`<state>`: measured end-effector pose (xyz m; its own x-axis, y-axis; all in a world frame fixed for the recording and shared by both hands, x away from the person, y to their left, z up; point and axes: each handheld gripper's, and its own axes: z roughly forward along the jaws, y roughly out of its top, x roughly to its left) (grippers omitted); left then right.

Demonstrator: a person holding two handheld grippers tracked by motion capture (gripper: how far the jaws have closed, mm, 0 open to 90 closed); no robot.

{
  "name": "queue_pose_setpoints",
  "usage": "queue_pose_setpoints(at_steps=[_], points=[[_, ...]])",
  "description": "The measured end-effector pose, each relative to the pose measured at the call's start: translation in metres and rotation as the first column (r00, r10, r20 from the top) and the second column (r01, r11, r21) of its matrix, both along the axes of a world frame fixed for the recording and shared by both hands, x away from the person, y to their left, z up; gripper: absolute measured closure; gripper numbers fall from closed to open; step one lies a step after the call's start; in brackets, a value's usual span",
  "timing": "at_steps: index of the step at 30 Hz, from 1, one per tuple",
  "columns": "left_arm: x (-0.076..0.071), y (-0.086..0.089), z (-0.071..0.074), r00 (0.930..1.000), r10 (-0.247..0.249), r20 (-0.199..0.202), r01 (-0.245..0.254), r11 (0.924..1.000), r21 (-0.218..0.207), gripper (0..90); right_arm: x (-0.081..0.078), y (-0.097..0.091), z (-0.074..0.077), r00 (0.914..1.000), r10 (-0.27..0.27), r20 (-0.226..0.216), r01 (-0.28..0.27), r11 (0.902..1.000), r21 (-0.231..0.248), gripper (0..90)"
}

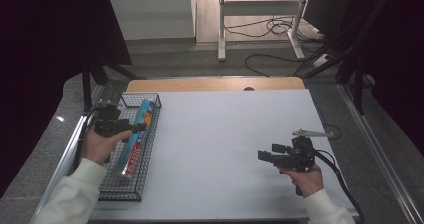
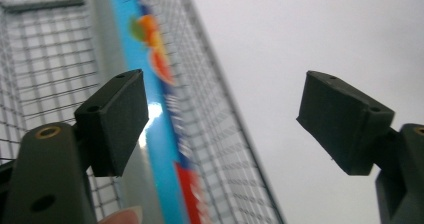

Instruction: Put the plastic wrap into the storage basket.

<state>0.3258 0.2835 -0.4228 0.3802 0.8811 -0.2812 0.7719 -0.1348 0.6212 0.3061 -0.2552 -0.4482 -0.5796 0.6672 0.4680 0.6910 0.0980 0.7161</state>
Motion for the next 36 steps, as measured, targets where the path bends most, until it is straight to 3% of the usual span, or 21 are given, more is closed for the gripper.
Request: queue_pose_setpoints(at_steps=[2,6,11,15,18,20,21,27,33,36], points=[[-0.017,-0.003,0.007,0.9982,-0.031,0.052,0.031,0.9994,0.013,19.5,0.0,0.0,0.0,0.9999,0.005,0.011,-0.005,0.9999,-0.011,14.9],[-0.054,-0.013,0.015,0.9862,-0.087,0.14,0.086,0.9962,0.016,20.6,-0.003,-0.001,0.0,0.9987,0.019,0.048,-0.017,0.9988,-0.046,14.8],[-0.092,-0.028,0.015,0.9668,-0.215,0.138,0.211,0.9764,0.048,20.1,-0.008,-0.006,0.0,0.9955,0.033,0.089,-0.025,0.9954,-0.092,14.2],[-0.111,-0.039,0.01,0.9576,-0.242,0.156,0.24,0.9702,0.037,20.0,-0.012,-0.013,-0.006,0.9938,0.044,0.102,-0.03,0.9904,-0.135,13.2],[-0.115,-0.052,0.003,0.9544,-0.255,0.155,0.257,0.9664,0.009,20.0,-0.015,-0.017,-0.012,0.9929,0.062,0.102,-0.045,0.9852,-0.166,12.8],[-0.113,-0.062,-0.005,0.955,-0.263,0.138,0.272,0.9607,-0.054,20.1,-0.017,-0.02,-0.015,0.9928,0.076,0.092,-0.063,0.9875,-0.145,12.6],[-0.112,-0.067,-0.008,0.9538,-0.268,0.136,0.278,0.9587,-0.06,20.1,-0.019,-0.021,-0.016,0.9924,0.08,0.094,-0.066,0.9874,-0.144,12.4],[-0.099,-0.086,-0.02,0.9558,-0.27,0.117,0.277,0.9594,-0.052,20.3,-0.024,-0.028,-0.021,0.9898,0.094,0.106,-0.077,0.9843,-0.159,12.4],[-0.097,-0.088,-0.022,0.9584,-0.25,0.138,0.256,0.9664,-0.026,20.3,-0.025,-0.028,-0.02,0.9829,0.118,0.141,-0.101,0.9869,-0.126,12.3],[-0.099,-0.09,-0.024,0.9569,-0.248,0.152,0.251,0.9681,0.0,20.4,-0.025,-0.028,-0.022,0.982,0.12,0.146,-0.097,0.9838,-0.151,12.0]])
